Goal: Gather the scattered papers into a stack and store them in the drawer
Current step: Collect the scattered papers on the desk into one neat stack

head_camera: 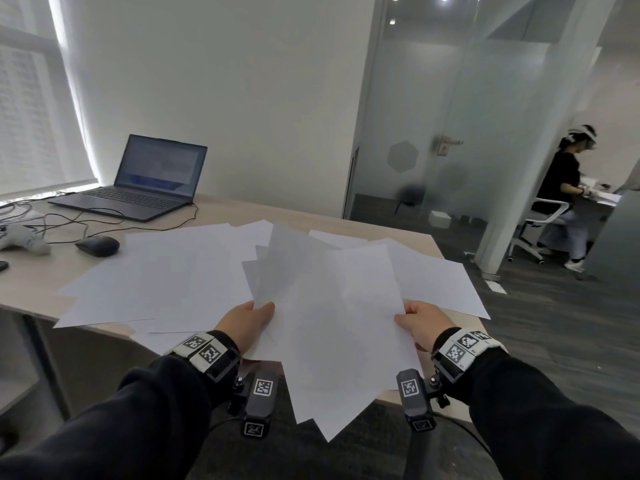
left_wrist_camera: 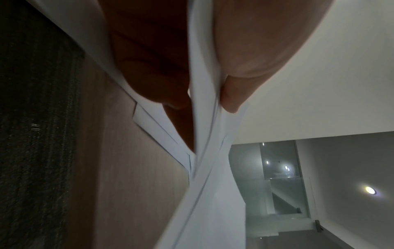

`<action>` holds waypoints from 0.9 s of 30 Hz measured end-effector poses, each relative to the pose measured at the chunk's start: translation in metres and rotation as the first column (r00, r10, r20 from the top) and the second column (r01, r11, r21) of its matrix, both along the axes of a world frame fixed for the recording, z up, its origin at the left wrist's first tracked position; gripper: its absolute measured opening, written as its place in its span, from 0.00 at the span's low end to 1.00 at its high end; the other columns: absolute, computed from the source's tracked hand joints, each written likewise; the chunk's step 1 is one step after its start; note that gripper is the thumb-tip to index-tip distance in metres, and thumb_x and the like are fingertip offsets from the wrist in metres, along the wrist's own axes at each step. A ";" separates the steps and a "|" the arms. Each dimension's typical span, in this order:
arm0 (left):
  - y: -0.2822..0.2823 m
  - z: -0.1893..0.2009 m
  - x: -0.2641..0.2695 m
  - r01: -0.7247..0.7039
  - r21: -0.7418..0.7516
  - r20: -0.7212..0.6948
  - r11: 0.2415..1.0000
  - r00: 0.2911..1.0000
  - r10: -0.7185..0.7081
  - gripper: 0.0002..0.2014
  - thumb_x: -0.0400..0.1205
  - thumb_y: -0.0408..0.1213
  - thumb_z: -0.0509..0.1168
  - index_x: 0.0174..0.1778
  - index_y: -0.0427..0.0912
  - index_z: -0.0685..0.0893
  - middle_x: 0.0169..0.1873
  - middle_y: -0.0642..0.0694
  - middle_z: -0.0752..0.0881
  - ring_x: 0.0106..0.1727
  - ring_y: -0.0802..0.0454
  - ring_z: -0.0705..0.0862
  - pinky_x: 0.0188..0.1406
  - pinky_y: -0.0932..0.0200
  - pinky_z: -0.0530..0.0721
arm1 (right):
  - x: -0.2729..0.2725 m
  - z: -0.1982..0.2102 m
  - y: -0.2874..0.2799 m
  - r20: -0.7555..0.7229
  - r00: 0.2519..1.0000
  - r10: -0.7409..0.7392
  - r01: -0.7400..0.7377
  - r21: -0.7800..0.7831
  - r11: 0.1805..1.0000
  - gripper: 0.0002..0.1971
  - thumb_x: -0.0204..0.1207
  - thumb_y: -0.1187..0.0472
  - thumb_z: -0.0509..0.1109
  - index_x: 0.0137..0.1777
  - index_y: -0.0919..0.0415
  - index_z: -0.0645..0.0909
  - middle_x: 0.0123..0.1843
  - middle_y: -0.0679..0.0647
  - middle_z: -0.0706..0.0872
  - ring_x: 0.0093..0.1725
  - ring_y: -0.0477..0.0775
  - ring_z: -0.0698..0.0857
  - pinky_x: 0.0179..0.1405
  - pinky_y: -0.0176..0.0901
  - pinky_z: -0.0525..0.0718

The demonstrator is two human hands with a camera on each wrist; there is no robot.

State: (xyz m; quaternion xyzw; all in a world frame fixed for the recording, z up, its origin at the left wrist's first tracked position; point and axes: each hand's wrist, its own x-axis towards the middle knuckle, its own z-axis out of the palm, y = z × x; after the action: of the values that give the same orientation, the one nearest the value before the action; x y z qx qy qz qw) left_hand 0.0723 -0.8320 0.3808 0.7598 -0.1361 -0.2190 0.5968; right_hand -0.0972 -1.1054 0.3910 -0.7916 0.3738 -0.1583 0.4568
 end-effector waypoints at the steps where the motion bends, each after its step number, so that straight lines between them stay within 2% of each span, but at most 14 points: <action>1: -0.001 -0.001 0.000 0.015 -0.022 -0.004 1.000 1.000 -0.015 0.19 0.77 0.51 0.66 0.58 0.43 0.86 0.49 0.42 0.92 0.50 0.38 0.91 0.62 0.39 0.85 | 0.003 -0.004 0.000 -0.030 0.999 0.031 -0.031 0.001 1.000 0.11 0.62 0.54 0.70 0.39 0.61 0.84 0.42 0.60 0.92 0.44 0.63 0.90 0.51 0.58 0.89; 2: -0.001 -0.001 -0.001 0.029 -0.044 -0.006 0.999 1.000 -0.030 0.17 0.77 0.51 0.67 0.55 0.44 0.87 0.47 0.42 0.93 0.49 0.38 0.91 0.61 0.38 0.86 | 0.005 -0.005 0.003 -0.035 0.998 0.058 -0.058 0.011 0.998 0.12 0.61 0.52 0.69 0.38 0.60 0.81 0.41 0.60 0.89 0.41 0.61 0.88 0.48 0.57 0.87; 4: -0.003 0.000 -0.003 0.059 -0.085 -0.005 0.995 0.998 -0.059 0.16 0.76 0.53 0.68 0.52 0.46 0.88 0.46 0.43 0.93 0.49 0.38 0.92 0.61 0.37 0.86 | 0.007 -0.005 0.008 -0.035 0.997 0.075 -0.075 -0.001 0.997 0.10 0.66 0.52 0.71 0.39 0.57 0.76 0.40 0.58 0.81 0.39 0.57 0.81 0.42 0.53 0.79; 6: -0.003 0.000 -0.004 0.074 -0.125 -0.010 0.989 0.997 -0.076 0.24 0.67 0.59 0.70 0.52 0.46 0.88 0.47 0.43 0.94 0.50 0.38 0.92 0.61 0.36 0.85 | 0.007 -0.006 0.010 -0.019 0.997 0.078 -0.078 0.015 0.997 0.10 0.68 0.55 0.75 0.43 0.60 0.80 0.43 0.54 0.87 0.43 0.57 0.85 0.49 0.49 0.83; 7: -0.004 -0.001 -0.003 0.078 -0.148 -0.024 0.986 0.996 -0.082 0.27 0.65 0.60 0.70 0.52 0.46 0.88 0.47 0.43 0.93 0.50 0.37 0.91 0.62 0.35 0.85 | 0.006 -0.006 0.009 -0.007 0.997 0.082 -0.082 0.051 0.995 0.12 0.67 0.57 0.77 0.48 0.60 0.83 0.47 0.54 0.90 0.47 0.58 0.89 0.56 0.52 0.86; 9: -0.003 -0.002 -0.002 0.065 -0.186 -0.049 0.980 0.996 -0.076 0.23 0.70 0.58 0.70 0.53 0.45 0.88 0.47 0.40 0.93 0.51 0.35 0.91 0.62 0.33 0.84 | 0.002 -0.003 0.011 0.014 0.996 0.089 -0.091 0.136 0.987 0.14 0.69 0.62 0.78 0.55 0.59 0.86 0.52 0.59 0.93 0.51 0.63 0.92 0.61 0.59 0.87; 10: -0.003 -0.003 -0.002 0.054 -0.194 -0.058 0.979 0.996 -0.066 0.21 0.72 0.56 0.70 0.53 0.45 0.88 0.47 0.39 0.93 0.51 0.34 0.91 0.61 0.32 0.84 | 0.000 -0.002 0.011 0.023 0.996 0.080 -0.083 0.149 0.985 0.11 0.72 0.65 0.76 0.54 0.60 0.87 0.51 0.61 0.93 0.50 0.65 0.92 0.60 0.59 0.88; 12: -0.003 -0.006 -0.001 0.034 -0.195 -0.053 0.980 0.998 -0.045 0.25 0.68 0.60 0.69 0.54 0.46 0.87 0.47 0.40 0.93 0.50 0.34 0.91 0.59 0.32 0.85 | -0.001 0.002 0.008 0.048 0.998 0.040 -0.046 0.130 0.990 0.03 0.76 0.69 0.74 0.46 0.62 0.87 0.47 0.63 0.93 0.44 0.64 0.91 0.55 0.56 0.89; 14: -0.005 -0.009 -0.001 0.031 -0.188 -0.048 0.982 0.998 -0.041 0.30 0.63 0.64 0.69 0.54 0.47 0.87 0.46 0.39 0.93 0.49 0.33 0.91 0.56 0.30 0.86 | -0.001 0.002 0.003 0.124 0.991 -0.043 0.024 0.148 0.989 0.04 0.78 0.71 0.71 0.45 0.63 0.86 0.44 0.64 0.91 0.40 0.62 0.89 0.49 0.51 0.89; 16: -0.006 -0.007 -0.005 0.027 -0.182 -0.033 0.983 0.999 -0.033 0.29 0.63 0.64 0.70 0.52 0.47 0.87 0.45 0.39 0.93 0.47 0.32 0.91 0.53 0.29 0.87 | 0.000 -0.001 -0.001 0.171 0.980 -0.102 0.077 0.146 0.986 0.04 0.79 0.70 0.70 0.45 0.63 0.85 0.45 0.64 0.92 0.43 0.64 0.90 0.51 0.56 0.90; 19: -0.010 -0.004 -0.013 0.049 -0.174 0.009 0.983 0.999 -0.048 0.26 0.67 0.64 0.70 0.51 0.47 0.88 0.44 0.43 0.93 0.46 0.38 0.92 0.54 0.36 0.88 | 0.004 -0.004 0.005 0.166 0.982 -0.086 0.067 0.120 0.991 0.06 0.78 0.68 0.70 0.44 0.58 0.84 0.50 0.62 0.92 0.49 0.64 0.90 0.58 0.60 0.88; 21: -0.014 -0.004 -0.017 0.064 -0.176 0.018 0.982 0.998 -0.062 0.22 0.71 0.58 0.72 0.53 0.46 0.88 0.45 0.44 0.93 0.48 0.41 0.92 0.58 0.39 0.87 | 0.008 -0.006 0.010 0.138 0.990 -0.019 0.004 0.103 0.995 0.06 0.77 0.66 0.71 0.45 0.54 0.84 0.53 0.59 0.92 0.53 0.65 0.90 0.63 0.62 0.86; 23: -0.018 -0.005 -0.019 0.075 -0.192 -0.027 0.978 0.996 -0.081 0.19 0.73 0.47 0.74 0.57 0.42 0.87 0.47 0.42 0.93 0.50 0.39 0.91 0.62 0.37 0.85 | 0.009 -0.008 0.013 0.113 0.992 0.051 -0.063 0.104 0.993 0.07 0.77 0.64 0.71 0.48 0.50 0.85 0.54 0.58 0.93 0.54 0.64 0.91 0.63 0.63 0.87; 27: -0.025 -0.010 -0.020 0.119 -0.230 -0.094 0.966 0.985 -0.144 0.23 0.64 0.37 0.73 0.57 0.44 0.86 0.51 0.39 0.92 0.53 0.34 0.90 0.64 0.34 0.83 | 0.004 -0.002 0.017 0.178 0.983 0.044 -0.068 0.131 0.989 0.08 0.81 0.64 0.70 0.48 0.50 0.86 0.54 0.58 0.93 0.54 0.63 0.91 0.63 0.61 0.87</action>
State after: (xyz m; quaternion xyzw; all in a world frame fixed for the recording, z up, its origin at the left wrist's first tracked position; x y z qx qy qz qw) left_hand 0.0528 -0.8567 0.3713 0.6639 -0.1770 -0.2828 0.6693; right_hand -0.0931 -1.0882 0.3892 -0.7517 0.3197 -0.1881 0.5453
